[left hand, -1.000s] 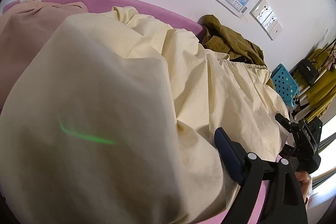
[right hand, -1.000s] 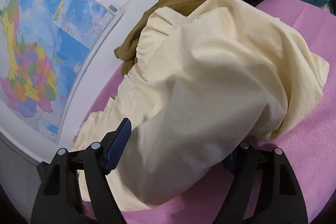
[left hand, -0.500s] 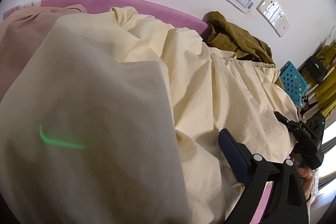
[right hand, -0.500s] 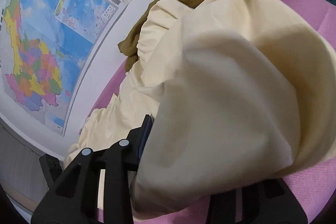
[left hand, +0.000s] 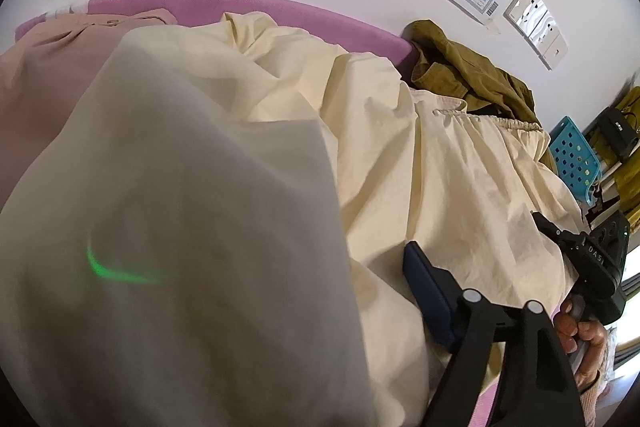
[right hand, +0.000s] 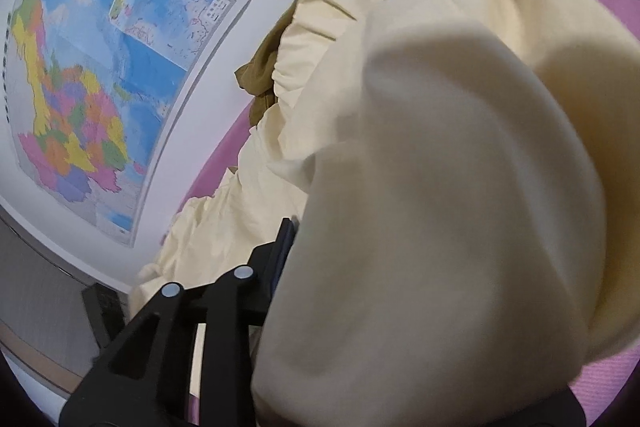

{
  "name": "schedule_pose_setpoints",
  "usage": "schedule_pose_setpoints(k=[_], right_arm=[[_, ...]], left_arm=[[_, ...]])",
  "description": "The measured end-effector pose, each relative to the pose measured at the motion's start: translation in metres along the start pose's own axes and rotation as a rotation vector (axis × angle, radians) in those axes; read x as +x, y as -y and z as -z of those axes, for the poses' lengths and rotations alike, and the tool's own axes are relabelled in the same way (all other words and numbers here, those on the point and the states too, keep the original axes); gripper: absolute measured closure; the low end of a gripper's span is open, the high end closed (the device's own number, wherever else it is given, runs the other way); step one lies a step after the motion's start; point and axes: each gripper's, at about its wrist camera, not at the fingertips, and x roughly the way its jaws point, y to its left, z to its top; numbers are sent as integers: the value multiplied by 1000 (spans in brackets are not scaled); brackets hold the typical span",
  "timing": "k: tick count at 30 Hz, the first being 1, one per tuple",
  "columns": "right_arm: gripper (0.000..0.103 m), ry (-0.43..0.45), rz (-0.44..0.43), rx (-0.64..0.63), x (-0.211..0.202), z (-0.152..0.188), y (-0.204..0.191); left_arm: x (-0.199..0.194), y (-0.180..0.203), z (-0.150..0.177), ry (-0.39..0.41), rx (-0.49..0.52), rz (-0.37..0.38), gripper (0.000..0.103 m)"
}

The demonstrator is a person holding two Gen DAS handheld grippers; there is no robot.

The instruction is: Fold large clothes

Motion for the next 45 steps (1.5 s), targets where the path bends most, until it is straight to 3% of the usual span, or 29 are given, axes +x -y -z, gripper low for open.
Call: schedule_pose_setpoints(k=[2,5,9,12,18,22,26,30,34,37,41,43,45], right_arm=[[71,-5,8,-10,0,-1,-3],[83,10,-2,-51,-8,-2,-15],[88,56,-76,-127,-34,-6,-50],[89,84,-118,-209,-52,-12,-86],[89,145,-207,-353,-64,-37,-167],[89,163,-290,-437,-50,-46,-217],[89,124,-401,-474,5,-50,-271],[89,46,-485,-488,79,-37,-320],[89,-15,-506,-516,150,-8,-359],[89,-63,-517,-564,200,28,-377],[82,-269,-446,-545,266,79,-359],[75,-388,-378,-557,291,109,-339],[71,-416,-373,-544,294,118,-325]], left_arm=[[0,-1,-1,1,-3,-7,40],[-5,0,-5,-2,0,-2,62],[-24,0,-16,8,1,33,69],[-49,5,-30,58,33,56,73],[-103,2,-75,189,54,79,77],[-149,-23,-99,310,44,39,77],[-191,-72,-122,409,-7,-56,77],[-216,-137,-143,489,-86,-227,77],[-226,-208,-162,525,-175,-411,77],[-219,-256,-170,535,-217,-503,77],[-190,-326,-155,498,-337,-531,76],[-160,-366,-135,415,-423,-551,75],[-141,-388,-119,361,-473,-544,70]])
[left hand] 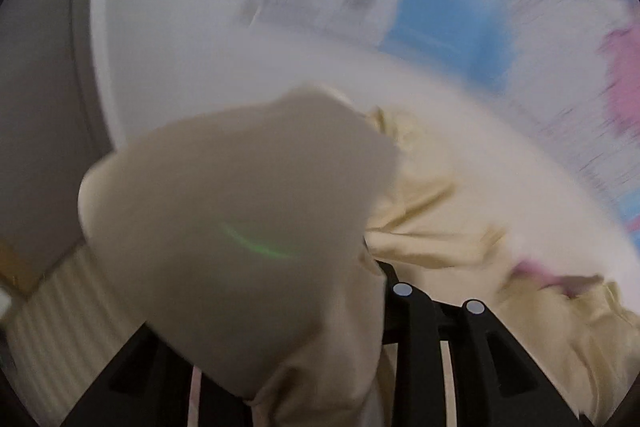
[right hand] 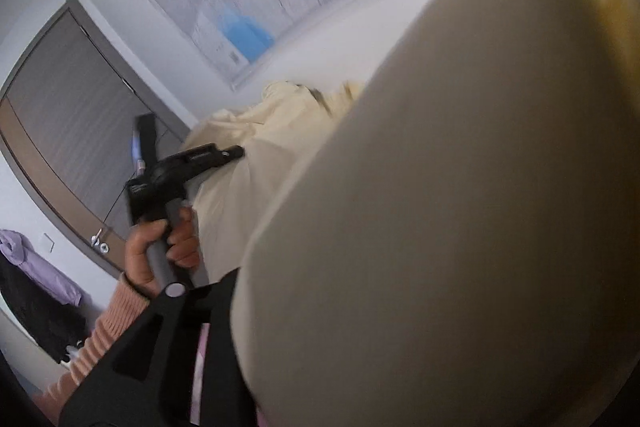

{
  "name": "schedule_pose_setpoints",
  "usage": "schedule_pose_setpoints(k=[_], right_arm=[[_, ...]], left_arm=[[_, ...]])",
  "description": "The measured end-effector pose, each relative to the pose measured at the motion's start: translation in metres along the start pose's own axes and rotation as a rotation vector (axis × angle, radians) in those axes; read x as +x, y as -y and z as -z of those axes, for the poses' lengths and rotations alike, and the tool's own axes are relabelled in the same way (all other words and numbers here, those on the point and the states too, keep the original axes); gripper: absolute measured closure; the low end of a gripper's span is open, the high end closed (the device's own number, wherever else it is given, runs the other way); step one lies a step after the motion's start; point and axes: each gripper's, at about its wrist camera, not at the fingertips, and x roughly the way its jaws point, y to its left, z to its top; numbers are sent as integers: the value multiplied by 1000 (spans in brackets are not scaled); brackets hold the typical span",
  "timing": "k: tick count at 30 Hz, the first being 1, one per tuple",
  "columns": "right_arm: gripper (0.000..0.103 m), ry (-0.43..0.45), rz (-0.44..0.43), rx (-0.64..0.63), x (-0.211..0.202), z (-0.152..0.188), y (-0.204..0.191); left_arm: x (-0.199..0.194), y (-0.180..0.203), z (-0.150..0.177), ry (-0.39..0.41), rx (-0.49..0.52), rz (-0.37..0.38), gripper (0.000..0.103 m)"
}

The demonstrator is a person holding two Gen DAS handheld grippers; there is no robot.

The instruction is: Fold large clothes

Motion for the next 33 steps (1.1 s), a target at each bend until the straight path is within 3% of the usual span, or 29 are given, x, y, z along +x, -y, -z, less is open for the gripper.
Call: schedule_pose_setpoints(k=[5,7,10,14,15,20,23,24,25,26,28,30,33], right_arm=[[59,-94,-29,24,-22,6,8],[42,-113,-35,8,-37,11,9],[38,-105,6,-48,-77,20,13],[50,-58,135,-157,-127,29,17],[58,-48,157,-166,-133,26,23],[58,49,307,-132,-151,19,55],[59,35,257,-105,-135,15,59],[72,28,219,-130,-127,15,56],[94,11,172,-148,-119,16,51],[97,14,168,-162,-110,9,36],[99,38,129,-139,-111,3,36],[100,84,24,9,-124,0,58],[100,24,-13,131,-114,8,83]], left_arm=[[14,-22,15,-50,-15,6,58],[15,-25,14,-72,-7,-15,52],[20,-28,13,-107,-16,-57,36],[-3,-31,14,-96,27,-118,34],[-13,-31,16,-71,38,-125,34],[-86,-33,31,123,35,-104,33],[-112,-5,39,152,129,-26,29],[-112,4,39,148,165,-3,28],[-111,17,44,131,212,38,28],[-105,27,43,117,229,50,28],[-95,39,50,84,250,54,28],[-78,47,60,32,246,36,30],[-56,43,64,-13,220,-34,30]])
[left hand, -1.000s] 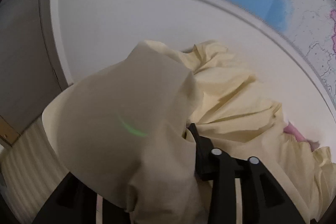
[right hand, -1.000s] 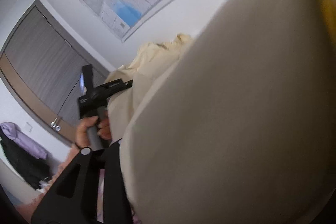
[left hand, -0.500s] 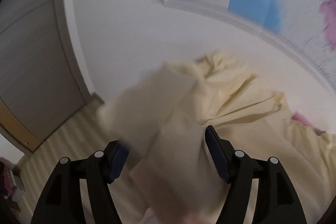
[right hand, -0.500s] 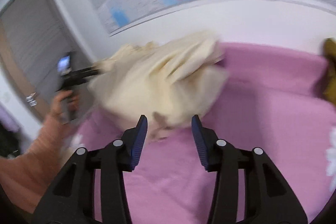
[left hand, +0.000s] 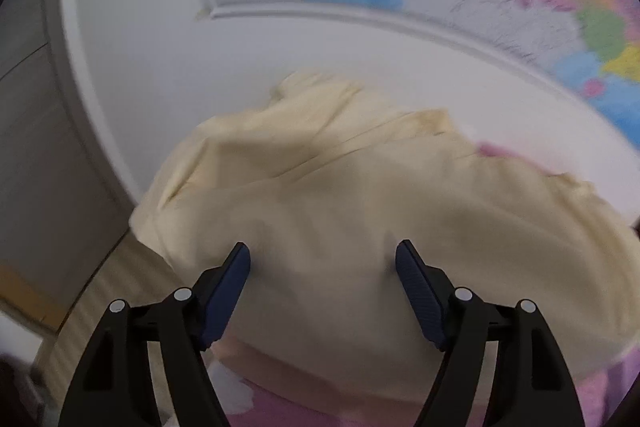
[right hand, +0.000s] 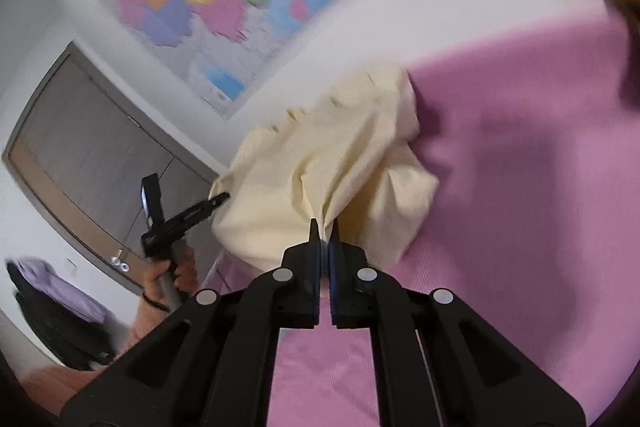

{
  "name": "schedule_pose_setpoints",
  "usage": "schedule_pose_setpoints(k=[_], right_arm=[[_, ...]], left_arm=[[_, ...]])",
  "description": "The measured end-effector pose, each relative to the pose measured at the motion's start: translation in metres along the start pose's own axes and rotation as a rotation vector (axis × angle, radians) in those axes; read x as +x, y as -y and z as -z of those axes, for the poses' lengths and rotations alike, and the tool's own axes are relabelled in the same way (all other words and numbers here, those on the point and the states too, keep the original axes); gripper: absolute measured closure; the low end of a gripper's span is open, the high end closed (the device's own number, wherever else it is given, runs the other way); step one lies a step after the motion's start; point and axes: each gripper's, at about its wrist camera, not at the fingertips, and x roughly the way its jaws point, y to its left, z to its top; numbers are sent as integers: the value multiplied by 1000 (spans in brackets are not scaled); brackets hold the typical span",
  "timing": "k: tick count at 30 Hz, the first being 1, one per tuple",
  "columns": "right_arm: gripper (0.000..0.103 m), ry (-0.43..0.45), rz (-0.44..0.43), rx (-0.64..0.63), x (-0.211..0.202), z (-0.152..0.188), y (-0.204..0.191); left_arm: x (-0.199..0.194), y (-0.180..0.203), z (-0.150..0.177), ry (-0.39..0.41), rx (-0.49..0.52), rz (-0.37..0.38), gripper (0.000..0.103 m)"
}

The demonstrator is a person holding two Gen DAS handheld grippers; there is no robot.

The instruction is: Fold large clothes

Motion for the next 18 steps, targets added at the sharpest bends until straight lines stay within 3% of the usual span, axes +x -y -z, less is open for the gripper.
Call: schedule_pose_setpoints(k=[2,3,7,10,13,16,18], right_arm=[[86,-32,48,15,5,3,4],[73,-20,82,7,2,2,3],[70,120,159,-120,-24,-7,-28],[66,165,192,-249,-18,-15,-60],[50,143,234,-352,12,-27,-83],[51,43,248,-262,63,-45,-64],[53,-2,276,-203,74,-42,-42]], left_arm=[[-1,-6,-1,-8,-9,-3,30],[-3,-8,-1,-9,-11,-7,30],[-15,-9,1,10,-4,-21,30],[-32,0,3,58,21,1,30],[-45,18,3,108,69,63,24],[-43,38,1,101,104,96,23],[-28,44,2,67,104,94,23]])
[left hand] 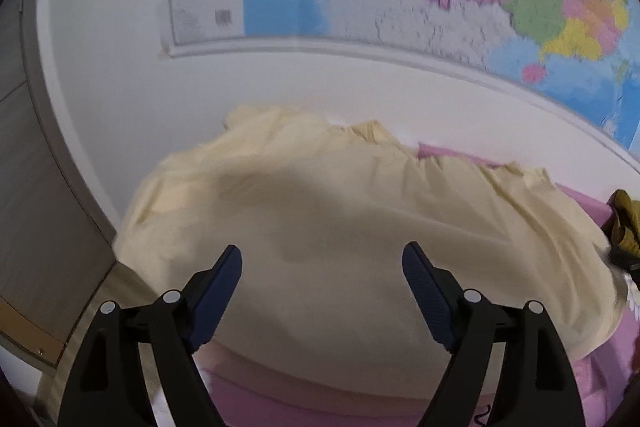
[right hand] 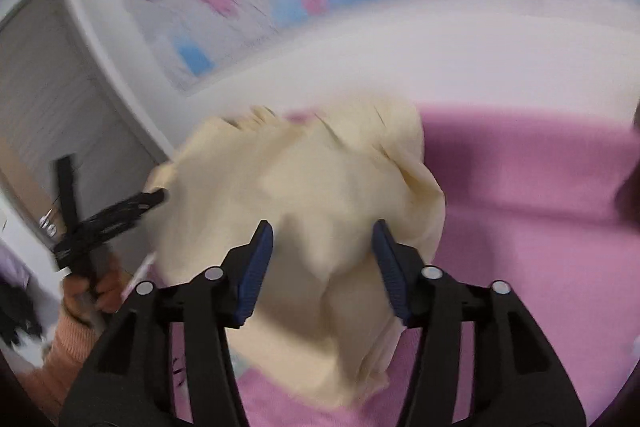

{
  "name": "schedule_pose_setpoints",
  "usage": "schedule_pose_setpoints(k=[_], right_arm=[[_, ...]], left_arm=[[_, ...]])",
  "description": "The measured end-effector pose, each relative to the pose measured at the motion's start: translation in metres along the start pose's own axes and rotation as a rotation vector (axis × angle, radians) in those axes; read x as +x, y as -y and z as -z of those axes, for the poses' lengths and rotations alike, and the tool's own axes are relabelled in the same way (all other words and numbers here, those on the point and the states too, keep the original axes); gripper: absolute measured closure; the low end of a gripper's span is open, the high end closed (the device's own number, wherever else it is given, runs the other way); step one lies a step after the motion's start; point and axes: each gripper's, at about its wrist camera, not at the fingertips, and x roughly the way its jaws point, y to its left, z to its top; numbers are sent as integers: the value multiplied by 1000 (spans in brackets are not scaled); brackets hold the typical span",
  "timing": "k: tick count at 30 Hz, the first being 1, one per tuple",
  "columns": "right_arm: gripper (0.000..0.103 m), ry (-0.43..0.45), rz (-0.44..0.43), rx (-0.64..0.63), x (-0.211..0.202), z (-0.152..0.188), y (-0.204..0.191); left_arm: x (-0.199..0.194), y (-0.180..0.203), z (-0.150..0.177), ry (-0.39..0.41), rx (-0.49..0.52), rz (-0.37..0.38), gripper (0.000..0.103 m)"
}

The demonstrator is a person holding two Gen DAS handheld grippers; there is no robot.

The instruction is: Fold large clothes

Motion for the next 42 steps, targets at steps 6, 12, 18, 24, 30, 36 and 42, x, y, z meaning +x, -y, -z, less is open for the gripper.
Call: schedule_pose_setpoints(k=[6,12,18,24,30,36,42], right_arm=[[53,-51,15,-3,15,19,2],[49,23,8,-68,-13,19,-16],[47,57,-6,-182,-27,25,-43],[46,-10,-6,-231,0,38,-58],[46,-61,19,-246,17,44,-60],[45,25,-4,-223,-9,17,-55],[46,40,-2,-133,16,-36,-44]], left_arm=[[22,3,11,-29,1,-25,23],[-1,18,19,23,37,-30,20],[-16,34,29,47,62,-12,19],[-15,47,34,46,95,7,14],[-1,39,34,11,65,24,9],[-7,14,12,41,27,-25,9],[6,-5,-28,53,19,-63,10]])
